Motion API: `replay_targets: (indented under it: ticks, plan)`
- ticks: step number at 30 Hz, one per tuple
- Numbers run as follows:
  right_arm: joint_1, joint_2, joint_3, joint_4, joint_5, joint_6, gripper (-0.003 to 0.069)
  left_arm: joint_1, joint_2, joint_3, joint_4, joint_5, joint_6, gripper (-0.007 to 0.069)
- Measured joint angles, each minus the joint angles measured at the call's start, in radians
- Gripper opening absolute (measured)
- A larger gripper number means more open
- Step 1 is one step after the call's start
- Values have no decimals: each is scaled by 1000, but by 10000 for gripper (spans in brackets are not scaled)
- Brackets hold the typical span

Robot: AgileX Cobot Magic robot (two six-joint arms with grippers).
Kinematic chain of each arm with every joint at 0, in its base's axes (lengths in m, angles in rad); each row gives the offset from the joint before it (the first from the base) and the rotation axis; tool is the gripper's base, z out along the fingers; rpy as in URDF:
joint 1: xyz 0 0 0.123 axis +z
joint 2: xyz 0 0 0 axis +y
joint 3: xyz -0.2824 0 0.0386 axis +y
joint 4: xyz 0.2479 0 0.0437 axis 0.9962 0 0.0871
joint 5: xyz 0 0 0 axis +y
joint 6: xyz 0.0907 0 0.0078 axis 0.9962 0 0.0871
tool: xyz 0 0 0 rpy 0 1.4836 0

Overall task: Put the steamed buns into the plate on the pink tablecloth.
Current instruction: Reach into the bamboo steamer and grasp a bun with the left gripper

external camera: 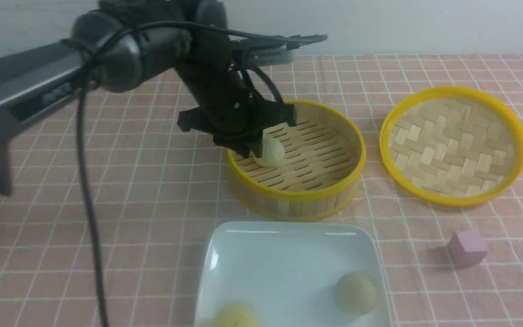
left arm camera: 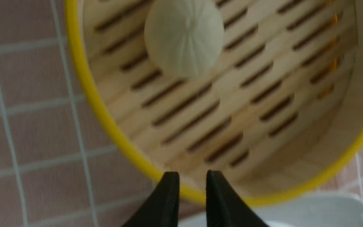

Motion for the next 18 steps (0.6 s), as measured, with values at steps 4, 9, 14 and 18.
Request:
replay_targets:
  ticks: [4,9,14,18]
  plan:
    - [0,0,0,0,0,0,19,-13,117,-157,66,6,-14,271]
    - [0,0,0,-6,0,0,29,-13,235,-252,108,-31,-60,302]
    - [0,0,0,-18,0,0,40,-13,277,-253,129,-30,-125,147]
    - [0,0,0,-21,0,1,45,-13,239,-256,93,35,-118,29]
